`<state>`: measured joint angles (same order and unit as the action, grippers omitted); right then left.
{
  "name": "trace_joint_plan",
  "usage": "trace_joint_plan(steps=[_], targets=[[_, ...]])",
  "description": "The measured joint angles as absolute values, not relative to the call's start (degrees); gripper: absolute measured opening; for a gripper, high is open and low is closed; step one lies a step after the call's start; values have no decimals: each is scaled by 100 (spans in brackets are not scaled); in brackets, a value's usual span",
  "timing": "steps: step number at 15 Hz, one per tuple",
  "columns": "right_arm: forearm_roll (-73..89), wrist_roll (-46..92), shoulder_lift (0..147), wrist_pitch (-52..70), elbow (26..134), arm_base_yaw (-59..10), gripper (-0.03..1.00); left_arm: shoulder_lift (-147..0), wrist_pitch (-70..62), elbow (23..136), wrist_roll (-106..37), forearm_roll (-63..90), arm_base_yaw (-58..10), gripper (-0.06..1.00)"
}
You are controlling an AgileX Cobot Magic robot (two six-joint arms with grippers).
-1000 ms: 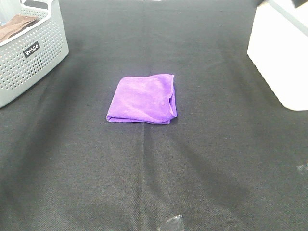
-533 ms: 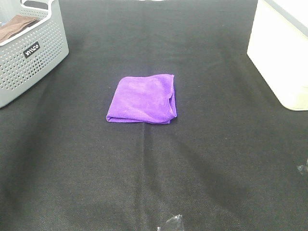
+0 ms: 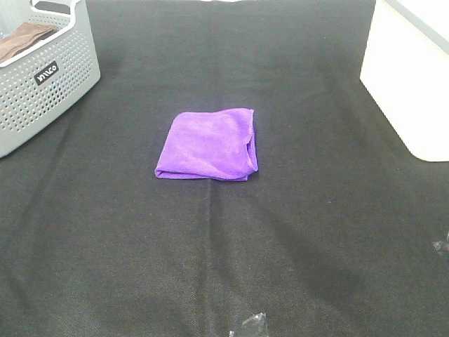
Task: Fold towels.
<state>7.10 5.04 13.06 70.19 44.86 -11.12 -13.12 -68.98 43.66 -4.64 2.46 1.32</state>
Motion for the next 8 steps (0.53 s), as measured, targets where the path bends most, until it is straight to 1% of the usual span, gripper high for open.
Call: trace_joint_plan(steps=[3, 6, 8], targets=[[676, 504, 453, 6870, 3684, -1112, 70, -23, -6916, 3713, -447, 338, 132, 73], [625, 510, -17, 6320, 2991, -1112, 70, 34, -6474, 3060, -447, 688, 132, 73], [493, 556, -23, 6291, 2693, -1112, 70, 34, -6285, 2974, -447, 670, 132, 73]])
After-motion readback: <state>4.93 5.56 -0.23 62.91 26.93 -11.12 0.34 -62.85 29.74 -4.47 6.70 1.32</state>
